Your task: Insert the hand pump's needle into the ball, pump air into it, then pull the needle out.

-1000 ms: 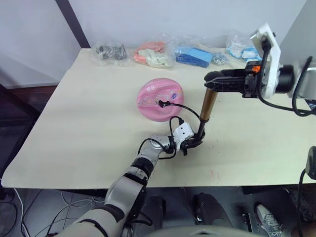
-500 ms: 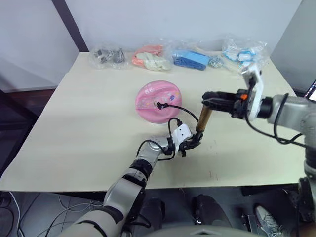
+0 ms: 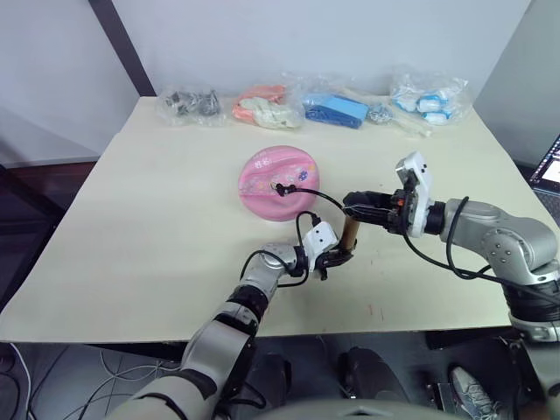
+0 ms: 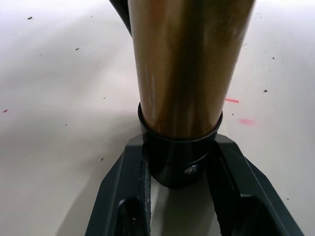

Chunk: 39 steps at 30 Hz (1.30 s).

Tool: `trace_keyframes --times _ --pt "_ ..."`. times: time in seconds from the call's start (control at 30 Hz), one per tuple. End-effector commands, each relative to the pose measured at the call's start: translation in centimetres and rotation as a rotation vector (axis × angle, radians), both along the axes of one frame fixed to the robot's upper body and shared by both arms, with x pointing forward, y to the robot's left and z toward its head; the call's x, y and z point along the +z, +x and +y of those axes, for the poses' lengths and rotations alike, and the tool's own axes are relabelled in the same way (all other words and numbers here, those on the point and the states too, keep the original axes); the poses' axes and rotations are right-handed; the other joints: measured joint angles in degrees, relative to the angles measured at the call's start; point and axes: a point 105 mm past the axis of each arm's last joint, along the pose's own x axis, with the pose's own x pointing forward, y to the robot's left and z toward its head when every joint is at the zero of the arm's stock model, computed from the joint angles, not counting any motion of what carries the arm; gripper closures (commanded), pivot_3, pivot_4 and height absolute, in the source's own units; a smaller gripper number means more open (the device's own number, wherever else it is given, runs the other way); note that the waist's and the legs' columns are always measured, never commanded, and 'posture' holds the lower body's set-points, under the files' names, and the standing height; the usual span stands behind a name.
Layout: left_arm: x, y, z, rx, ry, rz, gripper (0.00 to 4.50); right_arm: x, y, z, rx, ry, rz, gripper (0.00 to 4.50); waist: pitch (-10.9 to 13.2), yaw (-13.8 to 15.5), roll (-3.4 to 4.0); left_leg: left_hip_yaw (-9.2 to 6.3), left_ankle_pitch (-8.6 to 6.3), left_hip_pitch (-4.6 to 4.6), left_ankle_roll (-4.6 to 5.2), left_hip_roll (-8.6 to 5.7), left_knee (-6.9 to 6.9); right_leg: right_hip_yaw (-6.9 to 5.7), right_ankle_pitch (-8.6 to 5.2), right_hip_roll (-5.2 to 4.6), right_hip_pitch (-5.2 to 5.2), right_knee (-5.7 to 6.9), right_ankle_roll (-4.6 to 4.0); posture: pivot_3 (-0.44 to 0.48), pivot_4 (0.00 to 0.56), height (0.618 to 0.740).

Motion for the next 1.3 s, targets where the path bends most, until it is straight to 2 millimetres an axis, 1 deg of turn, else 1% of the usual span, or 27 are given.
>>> trace_keyframes --times 0.03,0.1,0.17,0.2,0.23,0.3,0.33,0.4,0.5,0.57,0.67,0.7,0.77,0.83,0.87,0.9,0.93,1.0,1.07,1.17,1.23,1.3 --pt "-2.9 -1.6 1.2 -0.011 0.073 0.098 3.44 -1.7 0.4 -1.2 -0.063 -0.081 0.084 2.72 0.0 0.0 0.01 -0.01 0.0 0.0 0.0 0.0 -0.02 0.0 0.0 0.01 -0.01 0.0 -0.01 0.0 0.15 0.74" --pt "-3.0 -1.7 1.3 -0.01 0.076 0.1 3.44 2.1 0.7 -1.0 -0.053 -0.034 0.008 2.72 0.1 0.0 0.12 -0.01 0.0 -0.01 0.0 0.01 -0.04 0.0 -0.02 0.02 -0.04 0.01 -0.04 0.0 0.15 0.74" --pt "-3.1 -1.7 1.4 -0.007 0.079 0.102 3.44 5.8 0.6 -0.7 -0.026 -0.002 -0.07 2.72 0.2 0.2 0.29 -0.04 0.0 -0.12 0.0 0.01 -0.04 -0.03 -0.01 0.01 -0.14 0.01 -0.05 0.0 0.15 0.74" --pt "-3.1 -1.7 1.4 -0.006 0.08 0.103 3.44 6.9 0.4 -0.6 -0.019 0.007 -0.089 2.72 0.3 0.3 0.37 -0.08 0.0 -0.23 0.0 0.0 -0.04 -0.06 0.0 0.0 -0.22 0.0 -0.06 0.0 0.15 0.74" --pt "-3.2 -1.7 1.4 -0.005 0.082 0.103 3.44 8.4 0.2 -0.4 -0.005 0.018 -0.116 2.72 0.5 0.2 0.54 -0.08 0.0 -0.29 0.0 0.0 -0.04 -0.07 0.0 -0.02 -0.28 0.0 -0.07 0.0 0.15 0.74" --pt "-3.2 -1.7 1.4 -0.003 0.084 0.104 3.44 11.0 -0.4 -0.2 0.02 0.033 -0.157 2.72 0.6 0.3 0.64 -0.03 0.0 -0.33 0.0 -0.03 -0.04 -0.03 0.0 -0.07 -0.33 0.01 -0.06 0.0 0.15 0.74" --pt "-3.2 -1.7 1.4 -0.003 0.086 0.105 3.44 12.0 -0.6 -0.2 0.027 0.042 -0.171 2.72 0.7 0.2 0.72 -0.04 0.0 -0.34 0.0 -0.05 -0.04 -0.04 0.0 -0.09 -0.33 0.01 -0.06 0.0 0.15 0.74" --pt "-3.3 -1.7 1.5 -0.002 0.087 0.106 3.44 13.6 -0.8 -0.6 0.023 0.042 -0.188 2.72 0.7 0.3 0.75 -0.03 0.0 -0.37 0.0 -0.05 -0.04 -0.03 0.01 -0.1 -0.37 0.03 -0.06 0.0 0.15 0.74" --pt "-3.3 -1.7 1.5 -0.001 0.09 0.106 3.44 15.5 -1.2 -1.0 0.017 0.038 -0.21 2.72 0.7 0.3 0.73 -0.1 0.0 -0.39 0.0 -0.05 -0.05 -0.12 0.0 -0.08 -0.37 0.01 -0.06 0.0 0.15 0.74" --pt "-3.3 -1.7 1.5 -0.001 0.091 0.107 3.44 16.2 -1.4 -1.2 0.015 0.034 -0.221 2.72 0.7 0.3 0.74 -0.06 0.0 -0.39 0.0 -0.05 -0.05 -0.09 0.0 -0.1 -0.37 0.02 -0.06 0.0 0.15 0.74" --pt "-3.4 -1.7 1.6 0.0 0.093 0.108 3.44 17.8 -1.7 -1.0 0.019 0.047 -0.249 2.72 0.7 0.3 0.76 -0.02 0.0 -0.39 0.0 -0.05 -0.05 -0.05 0.0 -0.11 -0.39 0.02 -0.05 0.0 0.15 0.74" --pt "-3.4 -1.7 1.7 0.0 0.094 0.108 3.44 17.9 -1.8 -0.9 0.022 0.057 -0.248 2.72 0.8 0.3 0.76 -0.02 0.0 -0.4 0.01 -0.05 -0.05 -0.04 0.0 -0.11 -0.4 0.03 -0.05 0.0 0.15 0.74" --pt "-3.4 -1.7 1.8 0.0 0.095 0.108 3.44 16.1 -1.4 -0.7 0.018 0.052 -0.204 2.72 0.7 0.3 0.66 -0.04 0.0 -0.41 0.01 -0.05 -0.06 -0.06 0.0 -0.1 -0.41 0.02 -0.06 0.0 0.15 0.74" --pt "-3.4 -1.7 1.8 0.001 0.094 0.109 3.44 13.8 -0.8 -0.7 0.003 0.057 -0.144 2.72 0.7 0.3 0.57 -0.04 0.0 -0.4 0.0 -0.04 -0.08 -0.08 0.0 -0.1 -0.39 0.0 -0.06 0.0 0.15 0.74" --pt "-3.4 -1.7 1.8 0.0 0.094 0.108 3.44 12.2 -0.4 -0.9 -0.016 0.035 -0.113 2.72 0.7 0.2 0.55 -0.02 0.0 -0.35 0.0 -0.05 -0.12 -0.05 0.0 -0.11 -0.36 0.0 -0.05 0.0 0.15 0.74" --pt "-3.4 -1.7 1.8 0.0 0.094 0.108 3.44 11.1 -0.2 -1.0 -0.029 0.02 -0.095 2.72 0.7 0.2 0.54 -0.01 0.0 -0.32 0.01 -0.03 -0.12 -0.05 0.0 -0.1 -0.33 0.0 -0.05 0.0 0.15 0.74" --pt "-3.4 -1.7 1.8 0.0 0.094 0.107 3.44 10.5 -0.1 -1.1 -0.035 0.009 -0.088 2.72 0.6 0.2 0.54 0.0 0.0 -0.3 0.01 -0.04 -0.14 -0.04 0.0 -0.1 -0.31 0.0 -0.05 0.0 0.15 0.74" --pt "-3.3 -1.6 1.9 0.003 0.094 0.106 3.44 7.6 0.1 -1.0 -0.039 0.022 -0.026 2.72 0.5 0.1 0.47 0.04 0.0 -0.22 0.01 -0.03 -0.16 0.01 -0.01 -0.08 -0.28 0.02 -0.03 0.0 0.15 0.74" --pt "-3.3 -1.6 2.0 0.005 0.094 0.105 3.44 5.2 0.0 -0.7 -0.033 0.025 0.029 2.72 0.5 0.1 0.47 0.01 0.0 -0.13 0.01 0.01 -0.2 -0.01 -0.05 -0.01 -0.19 0.0 0.01 0.0 0.15 0.74" --pt "-3.3 -1.6 2.1 0.01 0.093 0.104 3.44 2.3 0.0 -0.6 -0.032 -0.018 0.074 2.72 0.5 0.0 0.45 0.03 0.0 -0.06 0.01 0.05 -0.24 0.02 -0.11 0.04 -0.17 0.0 0.1 0.0 0.15 0.74" --pt "-3.4 -1.7 2.1 0.012 0.092 0.105 3.44 0.0 -0.4 0.0 -0.013 -0.048 0.112 2.72 0.4 0.0 0.41 0.05 0.0 0.0 0.01 0.05 -0.26 0.05 -0.12 0.06 -0.15 0.0 0.11 0.0 0.15 0.74" --pt "-3.4 -1.7 2.2 0.014 0.091 0.106 3.44 -1.7 -0.5 0.7 0.002 -0.055 0.142 2.72 0.4 0.0 0.36 0.04 0.0 0.05 0.01 0.08 -0.29 0.04 -0.14 0.08 -0.12 -0.01 0.1 0.0 0.15 0.74"
